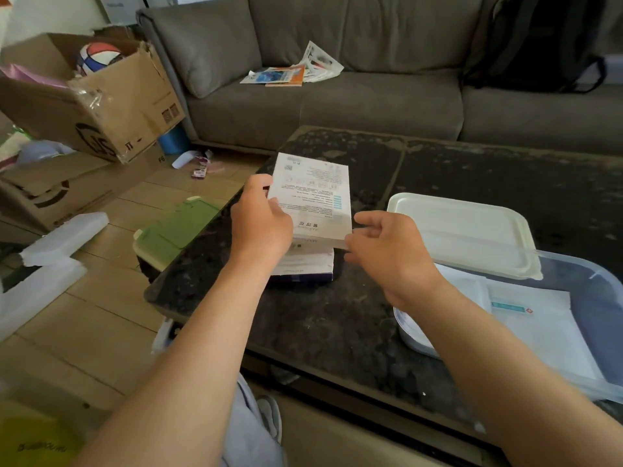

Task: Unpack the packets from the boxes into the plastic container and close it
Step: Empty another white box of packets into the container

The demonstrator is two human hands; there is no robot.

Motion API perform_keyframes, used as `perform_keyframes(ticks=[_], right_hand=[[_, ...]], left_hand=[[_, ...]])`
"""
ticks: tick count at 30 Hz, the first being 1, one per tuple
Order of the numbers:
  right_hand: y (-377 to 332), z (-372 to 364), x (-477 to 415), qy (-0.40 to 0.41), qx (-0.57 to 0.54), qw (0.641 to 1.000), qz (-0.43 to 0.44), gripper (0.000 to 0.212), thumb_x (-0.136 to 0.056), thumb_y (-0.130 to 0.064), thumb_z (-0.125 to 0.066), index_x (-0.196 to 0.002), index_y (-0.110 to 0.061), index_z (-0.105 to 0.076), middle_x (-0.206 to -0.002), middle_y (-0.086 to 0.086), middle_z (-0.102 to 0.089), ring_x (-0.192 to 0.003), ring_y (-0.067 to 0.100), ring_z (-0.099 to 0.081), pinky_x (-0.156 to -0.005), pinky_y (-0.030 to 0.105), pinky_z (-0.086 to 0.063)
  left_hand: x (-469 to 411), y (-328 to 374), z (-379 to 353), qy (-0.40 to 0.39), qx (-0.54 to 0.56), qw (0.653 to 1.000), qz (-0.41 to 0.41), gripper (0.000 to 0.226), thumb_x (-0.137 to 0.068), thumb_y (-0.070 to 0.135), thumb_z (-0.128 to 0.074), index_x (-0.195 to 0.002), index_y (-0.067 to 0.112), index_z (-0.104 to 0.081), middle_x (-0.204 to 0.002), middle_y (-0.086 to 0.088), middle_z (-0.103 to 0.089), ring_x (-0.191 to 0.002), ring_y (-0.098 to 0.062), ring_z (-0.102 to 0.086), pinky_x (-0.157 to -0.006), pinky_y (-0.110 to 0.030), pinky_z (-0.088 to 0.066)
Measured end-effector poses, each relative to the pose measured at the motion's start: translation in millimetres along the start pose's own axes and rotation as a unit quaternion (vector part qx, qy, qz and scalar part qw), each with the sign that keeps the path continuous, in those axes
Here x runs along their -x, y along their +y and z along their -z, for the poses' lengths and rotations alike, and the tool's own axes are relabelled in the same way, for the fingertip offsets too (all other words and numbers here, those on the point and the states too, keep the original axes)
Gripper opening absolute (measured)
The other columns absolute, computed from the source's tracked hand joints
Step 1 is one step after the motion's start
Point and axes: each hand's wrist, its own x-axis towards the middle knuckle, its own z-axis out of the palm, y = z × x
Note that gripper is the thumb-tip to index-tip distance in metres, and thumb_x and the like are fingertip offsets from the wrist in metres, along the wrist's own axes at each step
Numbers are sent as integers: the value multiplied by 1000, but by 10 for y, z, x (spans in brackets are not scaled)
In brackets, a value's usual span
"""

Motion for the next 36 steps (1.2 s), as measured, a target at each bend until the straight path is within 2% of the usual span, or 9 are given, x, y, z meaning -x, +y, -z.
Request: perform_keyframes(ticks=[4, 7, 11, 13, 17, 21, 25, 31, 36], right_hand=[[-109, 250, 40, 42, -124, 990, -54, 29, -96, -6, -64, -125, -4, -59, -109, 1, -69, -97, 20, -68, -83, 32, -61], [-146, 527, 113, 41, -164, 983, -70, 6, -97, -5, -61, -97, -6, -67, -107, 1, -72, -95, 20, -70, -75, 27, -61], [-127, 838, 226, 80, -206, 972, -86, 19, -96, -3, -62, -114, -11, -60, -109, 2, -72, -97, 23, -72, -72, 34, -64], [-96, 981, 273, 96, -221, 966, -93, 29, -96, -3, -62, -121, -13, -54, -113, 5, -70, -98, 27, -72, -75, 42, -64], [-4, 1332, 360, 118, -221, 963, -99, 20, -98, -1, -58, -115, -10, -58, -113, 10, -72, -97, 31, -73, -73, 42, -64], [72, 1655, 457, 102, -225, 962, -115, 20, -100, -1, -53, -117, -8, -62, -107, 11, -75, -95, 30, -75, -75, 43, -63], [111, 1833, 572, 42, -200, 974, -103, 23, -102, -1, -50, -116, -12, -65, -102, 7, -78, -95, 26, -75, -80, 43, -62], [157, 1888, 604, 60, -246, 962, -103, 18, -101, -4, -53, -115, -4, -65, -101, 9, -78, -94, 26, -76, -80, 43, -63], [182, 1838, 589, 64, -276, 953, -104, 23, -96, -8, -65, -118, -4, -60, -101, 8, -78, -93, 26, -76, -77, 41, -63]], left_hand=[[101, 169, -131, -3, 101, 995, 11, 37, -107, 7, -49, -140, 24, -52, -127, 7, -58, -114, -9, -53, -91, -25, -46], [251, 313, -318, -31, 154, 988, -4, 36, -106, 8, -53, -137, 25, -54, -127, 10, -60, -118, -8, -57, -94, -24, -51], [479, 498, -619, -70, 230, 971, -1, 31, -104, 9, -59, -126, 31, -56, -119, 16, -59, -110, -3, -58, -78, -13, -51], [568, 573, -752, -97, 267, 959, 14, 33, -102, 9, -61, -125, 32, -56, -122, 15, -63, -110, -4, -61, -77, -13, -51], [723, 731, -882, -172, 367, 909, 95, 50, -100, 4, -63, -146, 18, -52, -122, 5, -70, -113, -14, -67, -96, -36, -60], [823, 831, -943, -278, 416, 853, 148, 19, -103, 9, -59, -119, 14, -69, -112, -2, -78, -105, -23, -75, -79, -37, -64], [932, 873, -1033, -363, 432, 810, 156, 24, -102, 12, -63, -121, 23, -70, -111, 0, -80, -97, -18, -78, -74, -39, -65], [976, 887, -1145, -379, 461, 784, 171, 31, -99, 10, -65, -129, 19, -68, -118, -6, -78, -106, -24, -76, -82, -43, -64], [985, 863, -1173, -365, 477, 783, 161, 36, -98, 12, -67, -132, 21, -65, -120, -4, -77, -109, -23, -75, -84, -44, -64]])
